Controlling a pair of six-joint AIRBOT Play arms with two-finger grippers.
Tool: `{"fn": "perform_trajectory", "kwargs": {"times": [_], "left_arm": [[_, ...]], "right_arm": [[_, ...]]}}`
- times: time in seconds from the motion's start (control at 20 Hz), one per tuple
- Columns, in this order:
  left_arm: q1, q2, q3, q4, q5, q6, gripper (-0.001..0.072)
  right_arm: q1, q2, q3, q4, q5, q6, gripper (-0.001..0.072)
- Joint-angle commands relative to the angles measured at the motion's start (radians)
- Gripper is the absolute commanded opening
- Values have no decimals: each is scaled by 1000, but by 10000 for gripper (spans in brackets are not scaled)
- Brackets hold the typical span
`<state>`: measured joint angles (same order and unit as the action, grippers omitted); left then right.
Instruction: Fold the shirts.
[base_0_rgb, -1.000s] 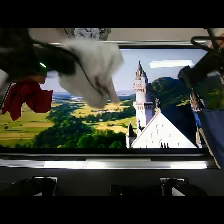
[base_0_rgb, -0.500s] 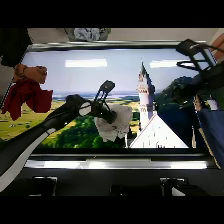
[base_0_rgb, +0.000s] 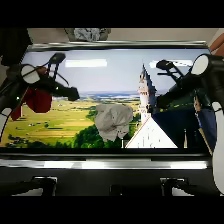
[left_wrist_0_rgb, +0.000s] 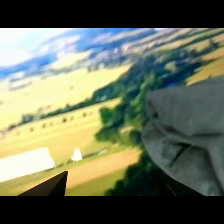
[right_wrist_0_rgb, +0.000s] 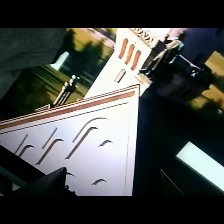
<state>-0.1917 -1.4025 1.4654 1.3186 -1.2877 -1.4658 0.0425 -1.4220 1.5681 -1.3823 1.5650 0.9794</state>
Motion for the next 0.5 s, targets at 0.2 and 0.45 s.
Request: {"fn": "perform_trajectory", "kwargs": {"times": [0.2,0.45], "left_arm": [[69,21,-572,-566,278,114,680],[-58,8,-583,-688,293,196,683]], "right_arm": [[0,-21,-278,107,-35,-46,712],[0,-25,-326,107,-119,-44,713]]}}
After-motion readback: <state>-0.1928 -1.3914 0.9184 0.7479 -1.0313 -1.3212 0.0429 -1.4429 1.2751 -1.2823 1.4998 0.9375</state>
